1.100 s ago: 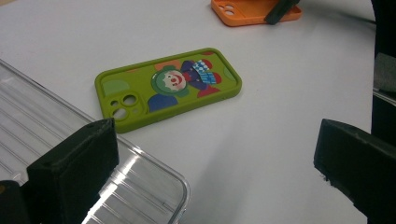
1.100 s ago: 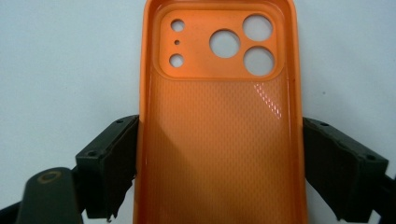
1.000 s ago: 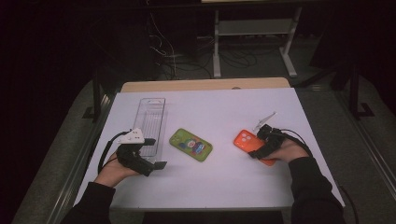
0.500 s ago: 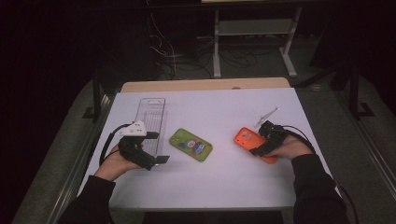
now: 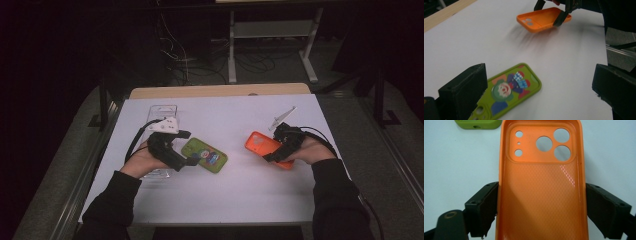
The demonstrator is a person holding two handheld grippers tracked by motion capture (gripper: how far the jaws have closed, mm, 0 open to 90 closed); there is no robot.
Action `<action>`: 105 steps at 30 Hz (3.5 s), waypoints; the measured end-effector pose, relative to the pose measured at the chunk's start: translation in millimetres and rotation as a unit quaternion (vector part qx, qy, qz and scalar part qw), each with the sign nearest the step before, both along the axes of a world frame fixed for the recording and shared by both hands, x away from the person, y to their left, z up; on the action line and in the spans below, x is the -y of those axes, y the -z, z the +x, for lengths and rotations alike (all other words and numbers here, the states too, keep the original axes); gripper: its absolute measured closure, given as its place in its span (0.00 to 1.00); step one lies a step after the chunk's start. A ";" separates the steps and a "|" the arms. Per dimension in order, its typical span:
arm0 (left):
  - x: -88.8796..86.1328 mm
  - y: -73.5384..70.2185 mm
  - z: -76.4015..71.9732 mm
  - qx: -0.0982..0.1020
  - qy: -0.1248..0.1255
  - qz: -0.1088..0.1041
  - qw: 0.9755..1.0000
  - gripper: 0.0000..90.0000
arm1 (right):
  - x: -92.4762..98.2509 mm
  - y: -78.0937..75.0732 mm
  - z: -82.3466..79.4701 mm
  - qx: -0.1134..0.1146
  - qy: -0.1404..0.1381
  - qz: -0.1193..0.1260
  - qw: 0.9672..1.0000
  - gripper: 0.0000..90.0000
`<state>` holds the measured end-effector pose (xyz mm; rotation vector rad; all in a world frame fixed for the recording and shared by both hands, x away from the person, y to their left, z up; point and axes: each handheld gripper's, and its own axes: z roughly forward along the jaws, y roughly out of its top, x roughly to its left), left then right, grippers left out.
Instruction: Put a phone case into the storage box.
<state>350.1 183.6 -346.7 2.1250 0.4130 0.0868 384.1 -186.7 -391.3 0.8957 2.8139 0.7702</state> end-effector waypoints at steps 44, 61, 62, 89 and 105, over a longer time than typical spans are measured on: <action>52.3 16.8 -2.6 0.000 0.092 0.068 0.993 0.00 | -55.7 -6.8 -33.7 0.022 -0.150 0.003 0.988 0.17; 61.3 25.5 -11.3 0.011 0.145 0.121 0.982 0.00 | -90.9 -10.6 -52.4 0.027 -0.222 -0.017 0.975 0.17; 62.2 26.5 -12.4 0.006 0.146 0.120 0.982 0.00 | -94.8 -11.0 -54.3 0.027 -0.229 -0.019 0.973 0.17; 78.9 46.1 -21.9 -0.017 0.192 0.163 0.968 0.00 | -113.1 -17.6 -63.0 0.032 -0.261 0.000 0.965 0.17; 76.0 46.4 -19.5 -0.018 0.194 0.145 0.970 0.15 | -114.8 -17.9 -63.0 0.032 -0.262 0.005 0.965 0.17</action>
